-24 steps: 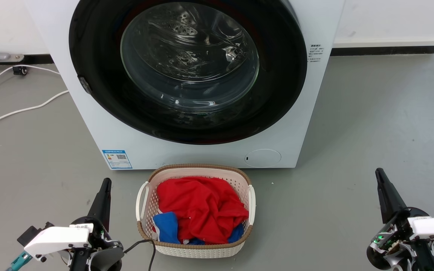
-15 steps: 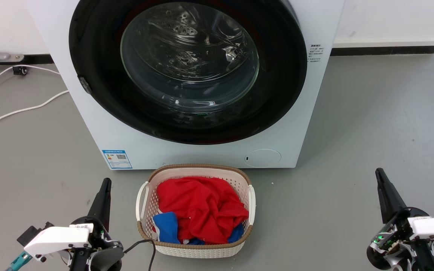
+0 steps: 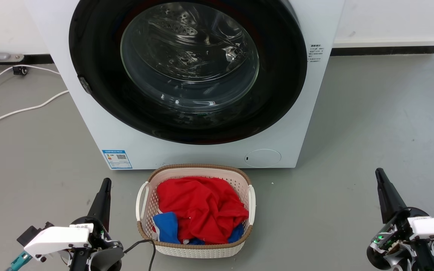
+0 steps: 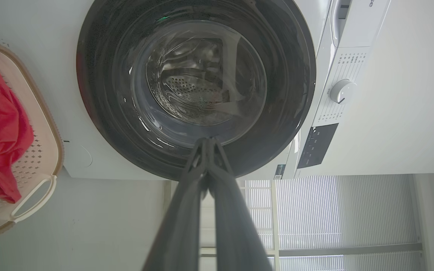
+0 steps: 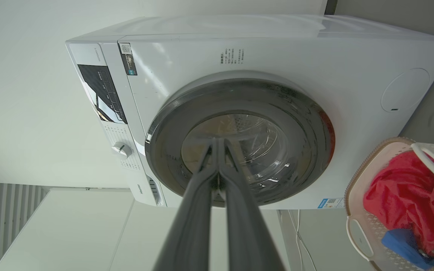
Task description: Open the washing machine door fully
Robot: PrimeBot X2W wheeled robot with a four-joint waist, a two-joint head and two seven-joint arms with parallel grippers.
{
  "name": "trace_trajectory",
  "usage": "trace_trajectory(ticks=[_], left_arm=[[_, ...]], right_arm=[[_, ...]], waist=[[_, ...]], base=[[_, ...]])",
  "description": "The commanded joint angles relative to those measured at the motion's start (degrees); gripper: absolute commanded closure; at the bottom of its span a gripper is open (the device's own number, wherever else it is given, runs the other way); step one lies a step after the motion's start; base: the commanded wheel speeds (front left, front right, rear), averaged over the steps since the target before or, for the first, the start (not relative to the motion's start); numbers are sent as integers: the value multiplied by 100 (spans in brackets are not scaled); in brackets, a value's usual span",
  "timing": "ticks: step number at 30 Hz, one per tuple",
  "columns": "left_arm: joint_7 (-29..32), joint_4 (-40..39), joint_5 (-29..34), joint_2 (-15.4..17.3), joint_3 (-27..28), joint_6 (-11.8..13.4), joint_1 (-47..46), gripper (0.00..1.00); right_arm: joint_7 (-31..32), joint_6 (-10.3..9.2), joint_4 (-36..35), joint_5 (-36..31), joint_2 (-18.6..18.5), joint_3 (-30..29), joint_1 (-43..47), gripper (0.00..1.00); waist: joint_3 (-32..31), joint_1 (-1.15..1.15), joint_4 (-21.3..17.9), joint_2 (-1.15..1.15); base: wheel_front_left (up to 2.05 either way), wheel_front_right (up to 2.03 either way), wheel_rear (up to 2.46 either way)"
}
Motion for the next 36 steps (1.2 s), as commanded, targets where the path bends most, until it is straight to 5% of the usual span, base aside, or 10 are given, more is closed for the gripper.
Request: trace_trajectory(ticks=[1,10,11,23,36], left_arm=[[20,6,12,-7,16,-16,-60,100],[23,6,15,-9,18,-16,-61,100],[0,1,10,-2,1,0,0,0],[-294,-154,128,-12,-344,5,97,0],[-632,-480,1090,-6,-575,5,184,0]], right_arm=[[11,-2,6,-23,23,-7,-63,100],[8,-2,6,-25,23,-8,-63,100],[5,0,-1,-2,1,-2,1,0],[-245,-1,-143,-231,-13,155,220,0],[-611,-1,-480,-1304,-111,329,359,0]], waist=[[0,0,0,0],[0,0,0,0],[0,0,0,0],[-17,0,3,0],[-49,0,24,0]], base=[[0,0,0],[0,0,0],[0,0,0],[0,0,0],[0,0,0]])
